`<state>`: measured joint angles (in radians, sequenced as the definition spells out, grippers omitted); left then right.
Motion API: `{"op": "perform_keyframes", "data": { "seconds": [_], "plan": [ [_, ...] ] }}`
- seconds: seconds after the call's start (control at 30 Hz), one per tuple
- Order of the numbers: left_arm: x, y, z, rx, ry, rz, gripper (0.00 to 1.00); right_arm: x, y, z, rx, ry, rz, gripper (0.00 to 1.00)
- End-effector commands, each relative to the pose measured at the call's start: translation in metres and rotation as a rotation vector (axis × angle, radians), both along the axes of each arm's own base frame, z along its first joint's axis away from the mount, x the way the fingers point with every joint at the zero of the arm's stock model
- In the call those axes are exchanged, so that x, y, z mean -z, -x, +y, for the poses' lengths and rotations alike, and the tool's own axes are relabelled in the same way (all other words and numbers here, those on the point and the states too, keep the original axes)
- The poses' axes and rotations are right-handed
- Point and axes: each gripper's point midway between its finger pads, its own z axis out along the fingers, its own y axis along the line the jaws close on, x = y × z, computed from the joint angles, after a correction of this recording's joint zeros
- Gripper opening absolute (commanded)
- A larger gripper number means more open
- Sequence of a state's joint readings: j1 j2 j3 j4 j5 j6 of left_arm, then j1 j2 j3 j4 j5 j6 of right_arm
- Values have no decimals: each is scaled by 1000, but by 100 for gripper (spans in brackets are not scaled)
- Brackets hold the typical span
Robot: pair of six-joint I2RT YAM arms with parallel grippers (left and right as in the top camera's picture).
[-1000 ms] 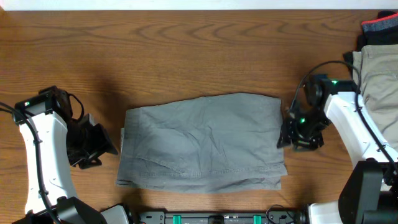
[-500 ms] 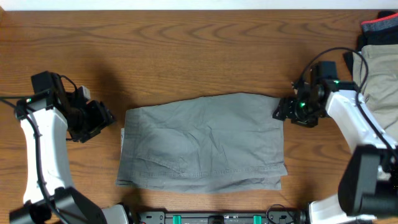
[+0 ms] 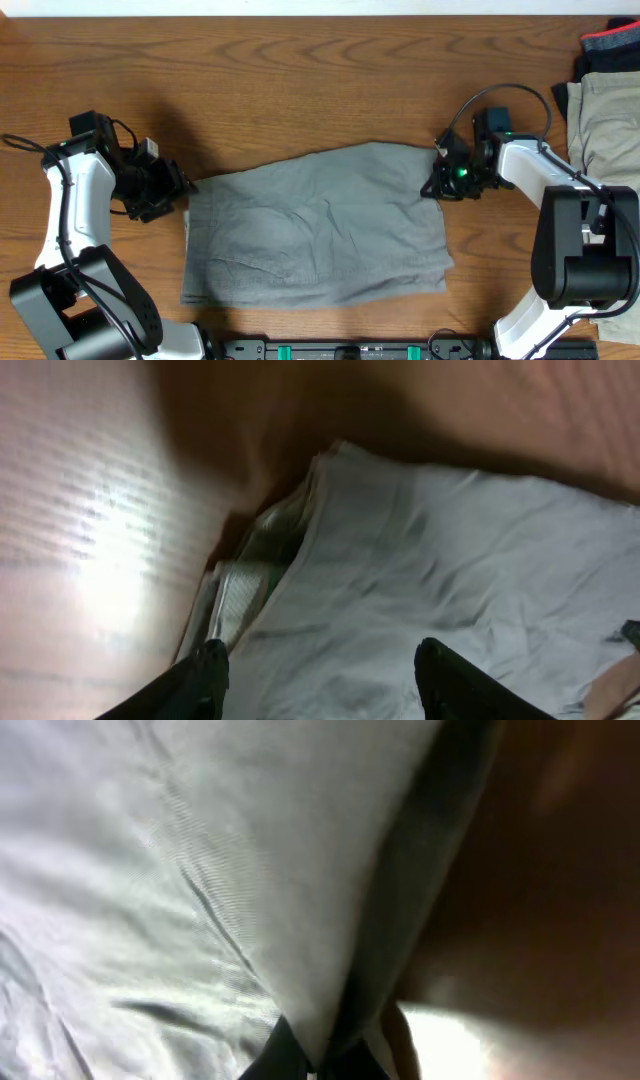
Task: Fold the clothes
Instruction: 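Lower the folded edge onto the near hem and release both grippers, then grasp the left and right ends of the folded shorts with both grippers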
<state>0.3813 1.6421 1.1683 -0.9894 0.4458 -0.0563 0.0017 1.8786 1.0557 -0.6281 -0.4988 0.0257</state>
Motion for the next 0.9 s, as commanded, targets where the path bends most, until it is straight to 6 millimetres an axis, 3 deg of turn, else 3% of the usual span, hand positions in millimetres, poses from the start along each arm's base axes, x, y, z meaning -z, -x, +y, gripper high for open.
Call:
{"op": "perform_keyframes", "data": {
  "seconds": [0.0, 0.1, 0.2, 0.3, 0.33, 0.4, 0.43, 0.6, 0.87],
  "plan": [
    [-2, -8, -1, -2, 8, -31, 62, 0, -37, -34, 167, 87, -76, 1],
    [-3, -17, -1, 3, 0, -67, 63, -8, -69, -61, 303, 101, -175, 1],
    [-6, -23, -11, 25, 32, -94, 63, -11, -84, -94, 460, 129, -206, 1],
    [-6, -24, -21, 57, 32, -96, 63, -22, -94, -91, 448, 41, -251, 2],
    [-6, -25, -26, 74, 32, -99, 66, -24, -94, -87, 427, 13, -258, 9],
    [-6, -28, -35, 105, 31, -107, 67, -25, -91, -82, 405, -9, -250, 41],
    [-6, -29, -40, 120, 30, -109, 68, -25, -88, -82, 407, -9, -238, 48],
    [3, -27, -65, 199, 33, -85, 68, -38, -74, -94, 419, 5, -216, 52],
    [54, -3, -92, 242, 110, 156, 68, -90, -55, -111, 438, 25, -277, 56]
  ]
}}
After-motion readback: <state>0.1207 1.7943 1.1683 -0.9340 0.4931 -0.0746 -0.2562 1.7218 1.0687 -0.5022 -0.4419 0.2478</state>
